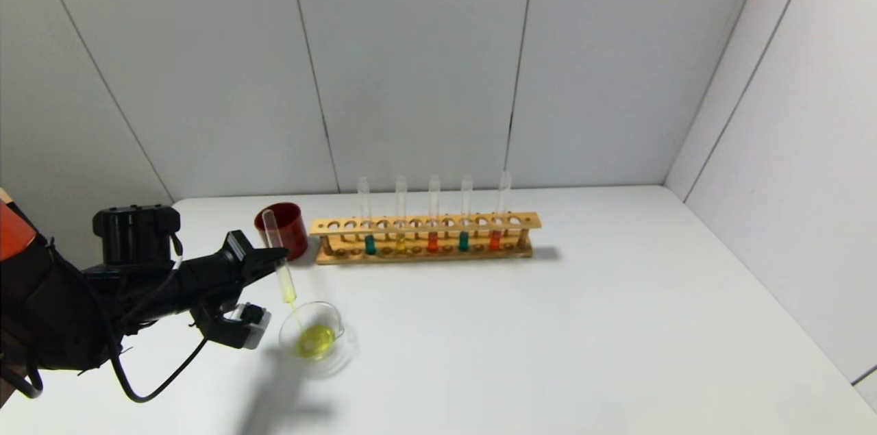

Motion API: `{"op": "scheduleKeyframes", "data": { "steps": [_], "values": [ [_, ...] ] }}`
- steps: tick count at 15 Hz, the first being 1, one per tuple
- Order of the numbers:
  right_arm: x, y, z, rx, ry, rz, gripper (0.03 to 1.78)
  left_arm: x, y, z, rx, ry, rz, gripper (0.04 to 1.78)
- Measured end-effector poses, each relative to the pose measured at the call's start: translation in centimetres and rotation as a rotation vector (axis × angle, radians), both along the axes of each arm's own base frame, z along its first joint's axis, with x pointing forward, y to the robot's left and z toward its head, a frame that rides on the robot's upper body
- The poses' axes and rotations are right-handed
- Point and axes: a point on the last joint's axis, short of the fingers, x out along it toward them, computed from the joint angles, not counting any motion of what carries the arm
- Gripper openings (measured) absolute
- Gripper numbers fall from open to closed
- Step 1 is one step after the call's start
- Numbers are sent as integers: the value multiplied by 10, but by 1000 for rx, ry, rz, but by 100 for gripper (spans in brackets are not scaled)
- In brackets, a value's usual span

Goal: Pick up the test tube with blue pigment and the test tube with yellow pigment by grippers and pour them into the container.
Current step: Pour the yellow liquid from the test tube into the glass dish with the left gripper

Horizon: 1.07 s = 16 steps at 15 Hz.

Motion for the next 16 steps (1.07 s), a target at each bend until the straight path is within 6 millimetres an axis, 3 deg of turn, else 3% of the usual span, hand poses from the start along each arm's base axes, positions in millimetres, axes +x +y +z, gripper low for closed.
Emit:
{"op": "scheduleKeyframes", "data": {
  "steps": [16],
  "values": [
    [0,0,0,0,0,0,175,-1,-6,21,102,-146,-64,31]
  ]
}}
